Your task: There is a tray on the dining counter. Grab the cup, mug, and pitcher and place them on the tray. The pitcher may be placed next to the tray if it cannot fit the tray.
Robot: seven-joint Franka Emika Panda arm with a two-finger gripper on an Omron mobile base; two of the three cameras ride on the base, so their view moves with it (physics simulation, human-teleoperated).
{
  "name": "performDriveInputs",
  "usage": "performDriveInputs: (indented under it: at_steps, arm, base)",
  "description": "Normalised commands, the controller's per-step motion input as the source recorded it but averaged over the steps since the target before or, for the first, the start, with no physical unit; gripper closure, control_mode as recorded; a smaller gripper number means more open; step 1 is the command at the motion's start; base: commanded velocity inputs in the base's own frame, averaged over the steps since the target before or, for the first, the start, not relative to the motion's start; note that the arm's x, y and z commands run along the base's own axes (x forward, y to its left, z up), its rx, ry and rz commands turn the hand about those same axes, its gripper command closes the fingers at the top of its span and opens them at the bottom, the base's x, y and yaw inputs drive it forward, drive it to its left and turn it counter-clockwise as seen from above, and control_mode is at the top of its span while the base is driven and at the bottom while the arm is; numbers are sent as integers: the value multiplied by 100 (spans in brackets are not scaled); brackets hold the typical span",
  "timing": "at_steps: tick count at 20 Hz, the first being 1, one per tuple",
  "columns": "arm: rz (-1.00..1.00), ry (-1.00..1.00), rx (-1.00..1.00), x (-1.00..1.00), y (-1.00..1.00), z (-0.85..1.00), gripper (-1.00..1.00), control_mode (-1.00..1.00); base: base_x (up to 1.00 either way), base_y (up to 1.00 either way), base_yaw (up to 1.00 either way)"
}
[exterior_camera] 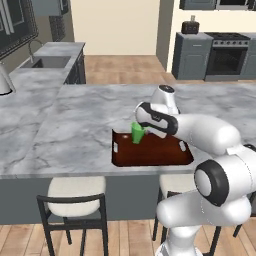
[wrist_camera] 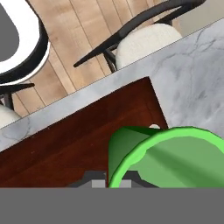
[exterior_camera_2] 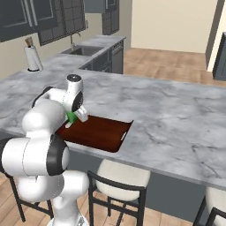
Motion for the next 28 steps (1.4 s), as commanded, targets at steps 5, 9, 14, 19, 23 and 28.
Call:
performDriveInputs:
  at_steps: [5,9,14,19,23,28]
  arm:
    - [13,-3,0,4,-5,-10,100,-100]
    - [9,0,0,28,0,-18,100,-100]
    - [8,-2,0,36,0,0,100,-100]
    - [7,-1,0,25,0,-6,100,-100]
    - [6,0,0,16,0,-14,100,-100]
    - [6,-3,0,18,0,-11,100,-100]
  base:
    - [0,0,0]
    - [0,0,0]
    - [0,0,0]
    - [0,0,0]
    - [0,0,0]
    - [0,0,0]
